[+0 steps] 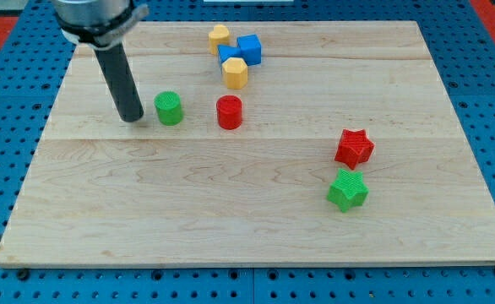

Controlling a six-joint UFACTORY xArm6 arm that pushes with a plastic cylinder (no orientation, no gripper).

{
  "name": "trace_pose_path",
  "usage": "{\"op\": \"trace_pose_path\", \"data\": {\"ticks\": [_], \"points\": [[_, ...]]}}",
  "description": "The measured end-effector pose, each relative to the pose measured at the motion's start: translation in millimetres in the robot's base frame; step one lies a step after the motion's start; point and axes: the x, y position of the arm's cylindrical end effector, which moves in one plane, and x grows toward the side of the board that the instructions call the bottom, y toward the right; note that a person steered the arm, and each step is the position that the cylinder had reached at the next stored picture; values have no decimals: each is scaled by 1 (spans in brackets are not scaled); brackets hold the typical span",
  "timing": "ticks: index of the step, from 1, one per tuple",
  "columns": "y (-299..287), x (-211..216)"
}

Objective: Make a group of red and green blocks

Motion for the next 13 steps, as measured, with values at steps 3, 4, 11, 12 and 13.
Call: {"op": "trace_pose_path", "data": {"ticks": [3,4,11,12,13], "points": [[125,65],[195,84],[191,-22],[229,15],[259,37]]}}
